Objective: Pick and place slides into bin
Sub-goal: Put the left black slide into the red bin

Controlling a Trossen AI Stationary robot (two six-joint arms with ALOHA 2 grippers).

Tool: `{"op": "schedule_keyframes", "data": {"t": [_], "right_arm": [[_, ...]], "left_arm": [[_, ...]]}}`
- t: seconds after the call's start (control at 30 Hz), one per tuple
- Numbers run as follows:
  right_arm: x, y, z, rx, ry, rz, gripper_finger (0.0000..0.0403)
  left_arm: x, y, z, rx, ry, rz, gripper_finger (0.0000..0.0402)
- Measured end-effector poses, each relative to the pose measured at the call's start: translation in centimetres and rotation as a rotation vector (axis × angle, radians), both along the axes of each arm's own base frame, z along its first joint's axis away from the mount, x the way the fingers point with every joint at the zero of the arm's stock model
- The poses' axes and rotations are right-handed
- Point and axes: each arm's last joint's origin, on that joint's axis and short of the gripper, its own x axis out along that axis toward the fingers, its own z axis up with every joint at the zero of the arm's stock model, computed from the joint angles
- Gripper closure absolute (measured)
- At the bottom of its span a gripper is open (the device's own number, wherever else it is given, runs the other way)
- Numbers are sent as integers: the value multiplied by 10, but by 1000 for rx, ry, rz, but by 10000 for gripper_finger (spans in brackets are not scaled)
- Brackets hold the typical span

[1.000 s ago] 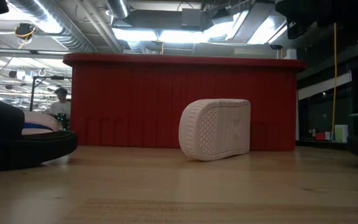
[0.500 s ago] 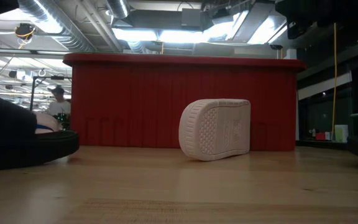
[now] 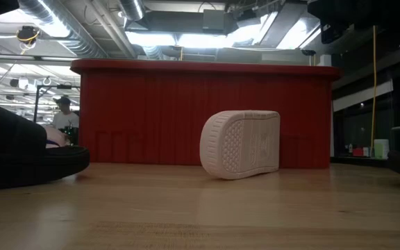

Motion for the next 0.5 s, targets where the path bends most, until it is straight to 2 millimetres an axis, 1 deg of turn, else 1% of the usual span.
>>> {"op": "schedule_keyframes", "data": {"t": [0.17, 0.5], "right_arm": [[0, 0, 0, 0, 0, 0, 397], [0, 0, 0, 0, 0, 0, 397]], "left_arm": [[1, -1, 0, -12, -20, 5, 298], [1, -1, 0, -12, -20, 8, 280]]}}
